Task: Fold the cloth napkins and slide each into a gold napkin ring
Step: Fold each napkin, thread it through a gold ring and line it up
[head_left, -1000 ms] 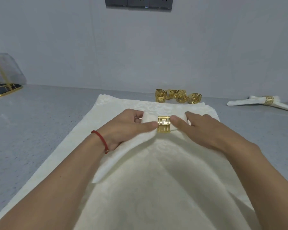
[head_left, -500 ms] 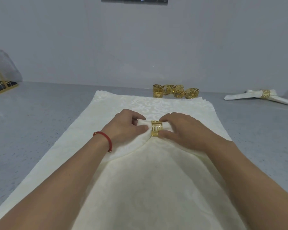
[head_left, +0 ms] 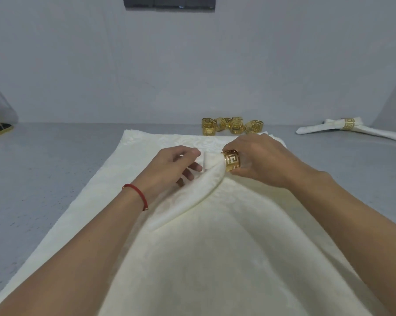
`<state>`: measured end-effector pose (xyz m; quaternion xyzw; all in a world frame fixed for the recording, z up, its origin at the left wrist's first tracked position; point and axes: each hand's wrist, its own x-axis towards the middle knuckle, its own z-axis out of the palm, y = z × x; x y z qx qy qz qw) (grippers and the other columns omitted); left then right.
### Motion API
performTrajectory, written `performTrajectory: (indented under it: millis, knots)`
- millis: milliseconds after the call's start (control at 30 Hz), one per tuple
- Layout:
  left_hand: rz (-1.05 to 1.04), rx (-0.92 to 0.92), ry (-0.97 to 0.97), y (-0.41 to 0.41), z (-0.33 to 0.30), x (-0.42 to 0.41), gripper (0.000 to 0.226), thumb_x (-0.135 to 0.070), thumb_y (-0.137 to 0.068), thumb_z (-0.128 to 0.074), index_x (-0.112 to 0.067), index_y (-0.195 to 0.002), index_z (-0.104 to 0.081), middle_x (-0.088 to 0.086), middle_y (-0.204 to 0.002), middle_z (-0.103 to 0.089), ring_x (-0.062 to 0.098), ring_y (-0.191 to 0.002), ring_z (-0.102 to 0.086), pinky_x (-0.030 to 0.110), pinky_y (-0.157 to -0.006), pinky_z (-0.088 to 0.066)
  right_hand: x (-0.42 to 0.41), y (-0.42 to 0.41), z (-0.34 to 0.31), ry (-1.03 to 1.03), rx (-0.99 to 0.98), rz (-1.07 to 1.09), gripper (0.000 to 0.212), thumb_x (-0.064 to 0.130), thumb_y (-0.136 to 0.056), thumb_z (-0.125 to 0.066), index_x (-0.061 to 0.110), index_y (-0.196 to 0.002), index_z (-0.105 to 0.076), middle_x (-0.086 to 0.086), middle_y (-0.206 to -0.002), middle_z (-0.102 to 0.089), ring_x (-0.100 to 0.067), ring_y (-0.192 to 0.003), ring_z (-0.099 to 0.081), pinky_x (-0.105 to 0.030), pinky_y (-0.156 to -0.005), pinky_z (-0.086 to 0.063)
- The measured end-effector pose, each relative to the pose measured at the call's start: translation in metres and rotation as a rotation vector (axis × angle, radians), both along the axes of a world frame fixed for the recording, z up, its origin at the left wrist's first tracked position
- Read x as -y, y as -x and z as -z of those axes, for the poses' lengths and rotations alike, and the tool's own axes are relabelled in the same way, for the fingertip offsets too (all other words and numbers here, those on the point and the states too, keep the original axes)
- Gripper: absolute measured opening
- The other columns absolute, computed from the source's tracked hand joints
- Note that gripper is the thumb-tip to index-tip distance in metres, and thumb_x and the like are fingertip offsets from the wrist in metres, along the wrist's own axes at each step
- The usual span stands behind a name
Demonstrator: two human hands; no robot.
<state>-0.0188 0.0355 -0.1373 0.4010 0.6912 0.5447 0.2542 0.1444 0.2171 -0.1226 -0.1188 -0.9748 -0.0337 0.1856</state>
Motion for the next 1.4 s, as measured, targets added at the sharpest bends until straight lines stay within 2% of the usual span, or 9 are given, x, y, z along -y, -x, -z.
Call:
performTrajectory:
  millis: [133,267,433,533,633,767,1100,1233,1400]
  knots:
    - [0.064,-0.069,0.064,-0.013,0.003,-0.013,0.016,-0.032,-0.098,-0.060,-0.024,-0.106,-0.071,0.000,-0.092,-0.076,0.013,-0.076,-0.066,0.029,-0.069,-0.052,-0.038,-0.053,-0.010,-0.088,-0.003,0.084,0.039,0.031,-0.083,-0.081,0.024,-0.119,-0.068,0.004,-0.113,-0.069,-0.025,-0.107,-0.061,-0.045,-0.086,-0.047]
    - [0.126,-0.570,0.171,-0.040,-0.003,-0.056,0.016,-0.024,-0.094,-0.059,-0.029,-0.106,-0.068,-0.009,-0.090,-0.069,0.007,-0.085,-0.063,0.015,-0.071,-0.045,-0.079,-0.111,-0.019,-0.104,0.004,0.246,0.021,0.028,-0.083,-0.075,0.026,-0.104,-0.069,0.002,-0.104,-0.069,-0.029,-0.102,-0.063,-0.048,-0.085,-0.048]
    - [0.219,-0.994,0.114,-0.115,0.002,-0.141,0.026,-0.030,-0.097,-0.052,-0.024,-0.120,-0.062,-0.003,-0.114,-0.059,0.020,-0.113,-0.047,0.037,-0.095,-0.042,-0.158,-0.184,-0.017,-0.181,-0.047,0.531,0.022,0.021,-0.087,-0.074,0.018,-0.109,-0.072,-0.004,-0.115,-0.073,-0.034,-0.117,-0.060,-0.043,-0.089,-0.040]
    - [0.133,-1.105,0.117,-0.154,0.012,-0.196,0.027,-0.030,-0.098,-0.045,-0.023,-0.120,-0.059,0.000,-0.116,-0.057,0.024,-0.112,-0.046,0.038,-0.089,-0.039,-0.210,-0.215,0.004,-0.140,-0.123,0.727,0.030,0.028,-0.088,-0.074,0.026,-0.117,-0.069,0.000,-0.117,-0.072,-0.032,-0.119,-0.054,-0.044,-0.091,-0.038]
    - [0.013,-1.045,0.158,-0.158,0.029,-0.230,0.019,-0.021,-0.098,-0.042,-0.019,-0.110,-0.057,0.002,-0.107,-0.056,0.026,-0.102,-0.052,0.036,-0.080,-0.036,-0.248,-0.220,0.035,-0.091,-0.242,0.774,0.029,0.027,-0.079,-0.079,0.029,-0.108,-0.073,0.003,-0.109,-0.073,-0.033,-0.113,-0.057,-0.045,-0.087,-0.041]
    - [-0.050,-0.761,0.130,-0.147,0.047,-0.240,0.014,-0.011,-0.092,-0.044,-0.017,-0.099,-0.055,0.001,-0.097,-0.057,0.026,-0.094,-0.053,0.042,-0.084,-0.043,-0.297,-0.204,0.061,-0.104,-0.314,0.763,0.036,0.021,-0.078,-0.084,0.023,-0.113,-0.076,-0.010,-0.124,-0.065,-0.039,-0.111,-0.055,-0.047,-0.084,-0.044]
    - [-0.046,-1.056,0.165,-0.146,0.057,-0.248,0.038,-0.043,-0.088,-0.013,-0.031,-0.091,-0.049,-0.011,-0.083,-0.042,0.013,-0.079,-0.045,0.033,-0.072,-0.040,-0.402,-0.147,0.067,0.189,-0.399,0.762,0.032,0.011,-0.098,-0.059,0.016,-0.129,-0.066,-0.018,-0.125,-0.052,-0.038,-0.105,-0.055,-0.044,-0.085,-0.050]
    - [-0.068,-1.059,0.129,-0.146,0.058,-0.248,0.029,-0.043,-0.091,-0.023,-0.033,-0.085,-0.049,-0.013,-0.078,-0.042,0.012,-0.072,-0.046,0.034,-0.064,-0.042,-0.418,-0.141,0.066,0.167,-0.363,0.743,0.030,0.010,-0.099,-0.057,0.015,-0.128,-0.067,-0.020,-0.124,-0.052,-0.039,-0.106,-0.054,-0.047,-0.087,-0.050]
    - [-0.069,-1.035,0.172,-0.148,0.055,-0.251,0.027,-0.046,-0.094,-0.022,-0.036,-0.093,-0.046,-0.014,-0.087,-0.042,0.009,-0.083,-0.045,0.031,-0.074,-0.041,-0.431,-0.141,0.067,0.218,-0.362,0.734,0.037,0.005,-0.098,-0.057,0.015,-0.132,-0.064,-0.022,-0.127,-0.050,-0.039,-0.110,-0.053,-0.045,-0.091,-0.047]
